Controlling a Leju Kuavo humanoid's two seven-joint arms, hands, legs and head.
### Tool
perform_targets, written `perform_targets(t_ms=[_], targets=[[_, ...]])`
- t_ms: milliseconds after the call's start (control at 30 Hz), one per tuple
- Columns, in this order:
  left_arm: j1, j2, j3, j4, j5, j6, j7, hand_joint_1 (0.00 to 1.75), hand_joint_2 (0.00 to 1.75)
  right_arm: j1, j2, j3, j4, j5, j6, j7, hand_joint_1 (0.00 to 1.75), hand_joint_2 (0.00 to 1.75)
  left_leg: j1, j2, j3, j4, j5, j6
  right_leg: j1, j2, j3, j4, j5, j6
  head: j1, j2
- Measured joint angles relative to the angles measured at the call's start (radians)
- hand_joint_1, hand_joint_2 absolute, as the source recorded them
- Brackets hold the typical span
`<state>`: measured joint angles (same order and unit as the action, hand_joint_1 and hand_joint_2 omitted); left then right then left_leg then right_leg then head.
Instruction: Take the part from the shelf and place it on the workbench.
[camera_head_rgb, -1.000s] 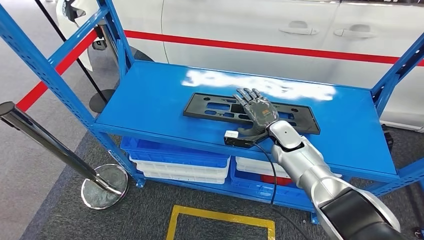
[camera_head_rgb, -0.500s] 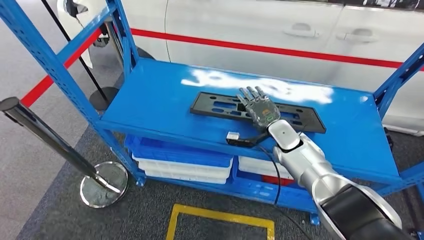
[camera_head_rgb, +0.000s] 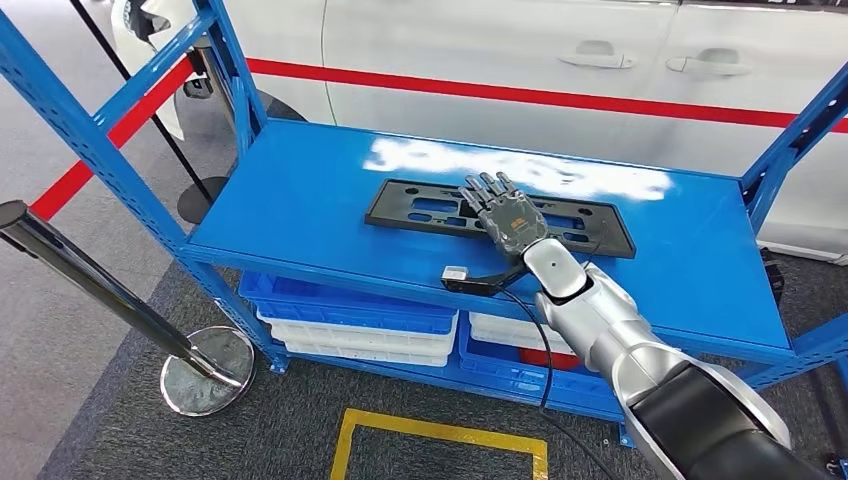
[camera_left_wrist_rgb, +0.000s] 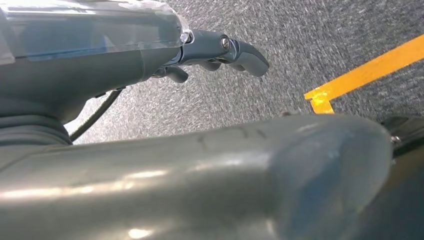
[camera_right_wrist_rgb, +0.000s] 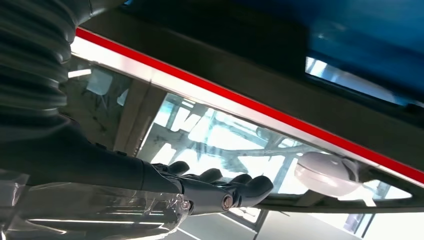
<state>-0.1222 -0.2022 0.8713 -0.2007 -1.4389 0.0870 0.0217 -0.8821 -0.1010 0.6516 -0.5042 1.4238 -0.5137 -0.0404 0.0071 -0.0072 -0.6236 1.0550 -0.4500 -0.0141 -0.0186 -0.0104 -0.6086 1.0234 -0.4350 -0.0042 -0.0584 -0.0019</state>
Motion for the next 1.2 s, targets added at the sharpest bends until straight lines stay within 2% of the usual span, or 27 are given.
perform_targets(t_ms=[33, 100, 133, 167, 200, 267, 300, 333, 367, 433, 500, 567, 600, 633, 667, 700, 733, 767, 833, 867, 967, 1000, 1067, 1133, 1167, 1200], targets=[[0.0, 0.0, 0.0, 0.0, 0.0, 0.0, 0.0, 0.0, 0.0, -0.002, -0.005, 0.002, 0.0, 0.0, 0.0, 0.0, 0.0, 1.75, 0.002, 0.0, -0.02, 0.045, -0.027, -0.005, -0.001, -0.001, 0.001, -0.002, 0.001, -0.005, 0.0, 0.0], [0.001, 0.0, 0.0, 0.0, 0.0, 0.0, 0.0, 0.0, 0.0, -0.003, -0.017, 0.008, 0.0, 0.001, 0.0, 0.0, 0.0, 1.75, 0.003, 0.0, -0.081, 0.178, -0.09, -0.012, 0.001, -0.003, 0.001, -0.001, 0.0, -0.011, 0.0, 0.0], [0.001, 0.0, 0.0, 0.0, 0.0, 0.0, 0.0, 0.0, 0.0, -0.002, -0.023, 0.01, 0.001, 0.003, 0.0, 0.001, 0.0, 1.75, 0.004, 0.0, -0.107, 0.231, -0.107, -0.013, 0.002, -0.004, 0.001, -0.001, 0.0, -0.011, 0.0, 0.0], [0.002, 0.0, 0.0, 0.0, 0.0, 0.0, 0.0, 0.0, 0.0, -0.001, -0.027, 0.013, 0.001, 0.007, 0.0, 0.003, 0.0, 1.75, 0.004, 0.0, -0.119, 0.253, -0.106, -0.013, 0.003, -0.004, 0.001, -0.001, 0.0, -0.011, 0.0, 0.0], [0.002, 0.0, 0.0, 0.0, -0.001, 0.0, 0.0, 0.0, 0.0, -0.001, -0.031, 0.016, 0.001, 0.017, 0.001, 0.009, 0.0, 1.75, 0.004, 0.0, -0.111, 0.235, -0.086, -0.012, 0.004, -0.004, 0.001, -0.001, 0.0, -0.011, 0.0, 0.0], [0.0, 0.001, 0.0, 0.0, -0.002, 0.0, 0.0, 0.0, 0.0, -0.005, -0.033, 0.025, 0.002, 0.048, 0.006, 0.031, 0.0, 1.75, 0.003, -0.001, -0.05, 0.105, -0.018, -0.002, 0.004, -0.002, 0.003, -0.001, -0.001, -0.009, 0.0, 0.0], [-0.001, 0.001, 0.0, 0.0, -0.003, 0.001, 0.0, 0.0, 0.0, -0.008, -0.034, 0.03, 0.004, 0.067, 0.013, 0.044, 0.0, 1.75, 0.001, -0.001, -0.019, 0.039, 0.007, 0.003, 0.006, -0.001, 0.003, 0.0, -0.002, -0.006, 0.0, 0.0], [-0.003, 0.001, 0.0, 0.0, -0.003, 0.001, 0.0, 0.0, 0.0, -0.012, -0.034, 0.035, 0.006, 0.083, 0.022, 0.054, 0.0, 1.75, -0.001, -0.002, 0.002, -0.006, 0.02, 0.009, 0.008, 0.0, 0.003, 0.001, -0.002, -0.002, 0.0, 0.0], [-0.004, 0.001, 0.0, 0.0, -0.003, 0.002, 0.001, 0.0, 0.0, -0.015, -0.034, 0.04, 0.008, 0.095, 0.034, 0.06, 0.0, 1.75, -0.003, -0.002, 0.012, -0.028, 0.023, 0.014, 0.009, 0.001, 0.002, 0.0, -0.002, 0.004, 0.0, 0.0], [-0.005, 0.002, 0.0, 0.0, -0.003, 0.002, 0.003, 0.0, 0.0, -0.02, -0.034, 0.049, 0.013, 0.106, 0.055, 0.061, 0.06, 1.75, -0.005, -0.003, 0.014, -0.035, 0.026, 0.024, 0.009, 0.001, 0.002, -0.003, 0.0, 0.017, 0.0, 0.0], [-0.005, 0.002, 0.0, 0.0, -0.001, 0.003, 0.004, 0.0, 0.0, -0.025, -0.032, 0.053, 0.018, 0.106, 0.067, 0.053, 0.69, 1.75, -0.001, -0.003, 0.018, -0.046, 0.034, 0.036, 0.007, 0.002, -0.007, 0.017, -0.017, 0.026, 0.0, 0.0], [-0.006, 0.002, 0.0, 0.0, 0.002, 0.003, 0.004, 0.0, 0.0, -0.03, -0.025, 0.054, 0.022, 0.104, 0.075, 0.043, 1.44, 1.75, 0.001, -0.002, 0.02, -0.053, 0.038, 0.044, 0.005, 0.004, -0.049, 0.111, -0.071, 0.031, 0.0, 0.0], [-0.006, 0.002, 0.0, 0.0, 0.003, 0.003, 0.004, 0.0, 0.0, -0.031, -0.02, 0.055, 0.025, 0.103, 0.077, 0.037, 1.54, 1.75, 0.001, -0.002, 0.019, -0.053, 0.039, 0.046, 0.004, 0.005, -0.08, 0.178, -0.101, 0.033, 0.0, 0.0], [-0.006, 0.002, 0.001, 0.0, 0.004, 0.003, 0.004, 0.0, 0.0, -0.03, -0.015, 0.055, 0.028, 0.102, 0.078, 0.03, 1.62, 1.75, 0.001, -0.002, 0.019, -0.052, 0.039, 0.046, 0.003, 0.005, -0.108, 0.235, -0.12, 0.036, 0.0, 0.0], [-0.005, 0.002, 0.001, 0.0, 0.004, 0.003, 0.004, 0.0, 0.0, -0.03, -0.011, 0.055, 0.031, 0.102, 0.078, 0.021, 1.62, 1.75, 0.001, -0.002, 0.019, -0.051, 0.038, 0.046, 0.002, 0.005, -0.123, 0.265, -0.122, 0.038, 0.0, 0.0], [-0.005, 0.002, 0.001, 0.0, 0.003, 0.003, 0.003, 0.0, 0.0, -0.03, -0.009, 0.055, 0.033, 0.1, 0.076, 0.012, 1.61, 1.75, 0.001, -0.003, 0.019, -0.049, 0.037, 0.045, -0.001, 0.005, -0.121, 0.258, -0.105, 0.04, 0.0, 0.0], [-0.005, 0.002, 0.001, 0.0, 0.003, 0.003, 0.003, 0.0, 0.0, -0.03, -0.007, 0.055, 0.033, 0.098, 0.074, 0.003, 1.61, 1.75, 0.002, -0.003, 0.019, -0.046, 0.035, 0.043, -0.003, 0.005, -0.101, 0.215, -0.074, 0.04, 0.0, 0.0], [-0.005, 0.002, 0.001, 0.0, 0.002, 0.003, 0.002, 0.0, 0.0, -0.031, -0.006, 0.055, 0.033, 0.097, 0.072, -0.004, 1.61, 1.75, 0.002, -0.004, 0.019, -0.042, 0.032, 0.04, -0.005, 0.003, -0.069, 0.149, -0.039, 0.04, 0.0, 0.0], [-0.005, 0.002, 0.0, 0.0, -0.002, 0.003, 0.002, 0.0, 0.0, -0.031, -0.005, 0.055, 0.03, 0.096, 0.07, -0.009, 1.61, 1.75, -0.001, -0.005, 0.015, -0.032, 0.026, 0.03, -0.003, 0.0, -0.017, 0.041, -0.004, 0.035, 0.0, 0.0], [-0.006, 0.002, 0.0, 0.0, -0.003, 0.003, 0.002, 0.0, 0.0, -0.029, -0.004, 0.055, 0.027, 0.096, 0.069, -0.008, 1.61, 1.75, -0.003, -0.005, 0.012, -0.029, 0.024, 0.024, -0.001, 0.0, -0.007, 0.017, -0.002, 0.031, 0.0, 0.0], [-0.007, 0.002, 0.0, 0.0, -0.006, 0.003, 0.002, 0.0, 0.0, -0.027, -0.004, 0.054, 0.018, 0.097, 0.062, -0.004, 1.61, 1.75, -0.003, -0.003, 0.011, -0.026, 0.02, 0.008, 0.0, 0.002, -0.006, 0.009, -0.003, 0.012, 0.0, 0.0], [-0.007, 0.002, 0.0, 0.0, -0.006, 0.003, 0.002, 0.0, 0.0, -0.029, -0.004, 0.053, 0.014, 0.097, 0.06, -0.004, 1.61, 1.75, -0.002, -0.002, 0.006, -0.012, 0.009, 0.002, -0.002, 0.002, -0.005, 0.007, -0.002, 0.006, 0.0, 0.0], [-0.008, 0.002, 0.0, 0.0, -0.006, 0.003, 0.002, 0.0, 0.0, -0.031, -0.005, 0.053, 0.008, 0.097, 0.058, -0.003, 1.63, 1.75, 0.0, -0.001, -0.031, 0.073, -0.042, -0.008, -0.003, -0.002, -0.002, 0.005, -0.001, -0.004, 0.0, 0.0], [-0.006, 0.002, 0.0, 0.0, -0.006, 0.003, 0.002, 0.0, 0.0, -0.031, -0.007, 0.053, 0.007, 0.097, 0.058, -0.004, 1.64, 1.75, 0.002, 0.0, -0.091, 0.204, -0.1, -0.015, -0.002, -0.004, -0.002, 0.005, -0.002, -0.008, 0.0, 0.0], [-0.006, 0.002, 0.0, 0.0, -0.006, 0.003, 0.002, 0.0, 0.0, -0.031, -0.007, 0.053, 0.006, 0.097, 0.058, -0.005, 1.64, 1.75, 0.002, 0.0, -0.109, 0.243, -0.109, -0.016, -0.001, -0.004, -0.001, 0.005, -0.002, -0.008, 0.0, 0.0], [-0.005, 0.002, 0.0, 0.0, -0.006, 0.004, 0.002, 0.0, 0.0, -0.031, -0.007, 0.052, 0.006, 0.097, 0.058, -0.006, 1.65, 1.75, 0.003, 0.0, -0.111, 0.247, -0.1, -0.016, -0.001, -0.004, 0.0, 0.005, -0.002, -0.008, 0.0, 0.0]])
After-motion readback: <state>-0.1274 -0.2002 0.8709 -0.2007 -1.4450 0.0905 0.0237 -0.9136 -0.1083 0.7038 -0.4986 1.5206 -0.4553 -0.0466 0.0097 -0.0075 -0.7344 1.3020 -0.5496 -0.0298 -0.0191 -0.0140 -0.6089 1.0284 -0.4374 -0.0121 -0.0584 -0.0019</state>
